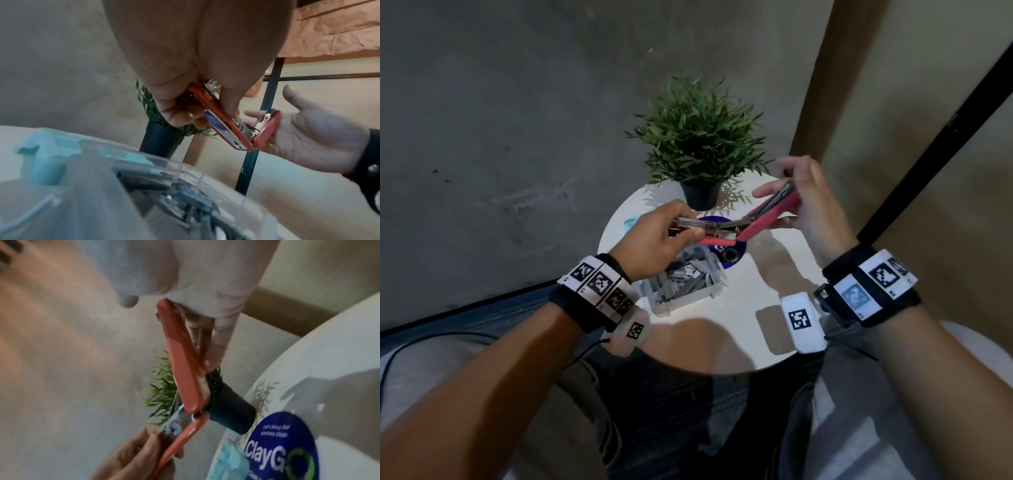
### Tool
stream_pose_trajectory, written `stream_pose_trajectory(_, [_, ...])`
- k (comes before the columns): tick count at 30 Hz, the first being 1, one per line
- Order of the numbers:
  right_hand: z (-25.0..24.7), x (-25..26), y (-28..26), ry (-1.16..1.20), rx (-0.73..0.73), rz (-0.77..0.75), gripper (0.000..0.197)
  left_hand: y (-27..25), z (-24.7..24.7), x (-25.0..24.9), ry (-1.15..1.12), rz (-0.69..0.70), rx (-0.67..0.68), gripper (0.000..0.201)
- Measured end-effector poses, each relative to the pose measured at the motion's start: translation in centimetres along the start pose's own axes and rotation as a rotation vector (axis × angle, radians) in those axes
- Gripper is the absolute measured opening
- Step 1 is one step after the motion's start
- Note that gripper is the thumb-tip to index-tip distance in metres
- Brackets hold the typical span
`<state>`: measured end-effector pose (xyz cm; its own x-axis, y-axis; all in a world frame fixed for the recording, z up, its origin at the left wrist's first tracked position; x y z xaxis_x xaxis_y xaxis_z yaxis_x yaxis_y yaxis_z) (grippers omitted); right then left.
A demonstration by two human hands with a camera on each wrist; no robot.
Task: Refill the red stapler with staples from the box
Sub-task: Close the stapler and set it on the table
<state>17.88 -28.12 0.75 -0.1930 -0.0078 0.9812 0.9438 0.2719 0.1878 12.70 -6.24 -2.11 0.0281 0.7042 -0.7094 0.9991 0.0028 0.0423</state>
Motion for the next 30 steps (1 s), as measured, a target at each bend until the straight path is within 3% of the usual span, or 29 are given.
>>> stream_pose_trajectory(2, [0.3, 0.2, 0.0, 0.130, -0.012, -0.002, 0.051, 0.1, -0.1, 0.3, -0.092, -0.049, 0.000, 0.013])
stream_pose_trajectory(4, [0.7, 0.0, 0.1, 0.148, 0.018, -0.006, 0.069, 0.2, -0.3, 0.3, -0.163, -0.068, 0.007, 0.015])
stream_pose_trajectory(7, [2.2, -0.6, -0.2, -0.041, 0.212, -0.072, 0.103, 0.1, -0.4, -0.6, -0.223, -0.069, 0.051, 0.024])
stream_pose_trajectory(9, [3.5, -1.1, -0.9, -0.218, 0.353, -0.108, 0.113, -0.1, -0.2, -1.6, -0.263, -0.062, 0.096, 0.030])
stream_pose_trajectory(11, [4.3, -1.2, -1.3, -0.332, 0.433, -0.137, 0.110, -0.3, 0.0, -2.4, -0.301, -0.063, 0.119, 0.029])
stream_pose_trajectory(14, [4.6, -1.0, -1.4, -0.438, 0.463, -0.174, 0.090, -0.6, 0.0, -3.0, -0.422, -0.106, 0.117, 0.029])
stream_pose_trajectory(18, [4.0, -0.4, -1.2, -0.450, 0.410, -0.214, 0.061, -0.8, -0.5, -3.3, -0.639, -0.165, 0.193, 0.062])
stream_pose_trajectory(21, [3.4, 0.1, -1.0, -0.435, 0.391, -0.223, 0.055, -1.0, -1.4, -3.9, -0.434, -0.044, 0.230, 0.090])
stream_pose_trajectory(25, [2.8, 1.1, -1.3, -0.487, 0.371, -0.247, 0.053, -1.2, -3.0, -4.8, -0.015, 0.205, 0.055, 0.074])
stream_pose_trajectory(30, [2.7, 2.1, -1.5, -0.430, 0.287, -0.278, 0.051, -0.9, -3.6, -4.0, -0.141, 0.122, 0.127, 0.069])
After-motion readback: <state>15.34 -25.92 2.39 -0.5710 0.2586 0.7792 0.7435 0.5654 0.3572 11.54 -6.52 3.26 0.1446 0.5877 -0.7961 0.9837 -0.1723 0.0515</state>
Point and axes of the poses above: each hand's wrist, its own y-axis towards the middle knuckle, its own z-axis out of the palm, x = y × z, the point moved 6 cm from there along y, towards the middle knuckle, and after that the axes turned 7 degrees about -z, right-handed, at the moved point
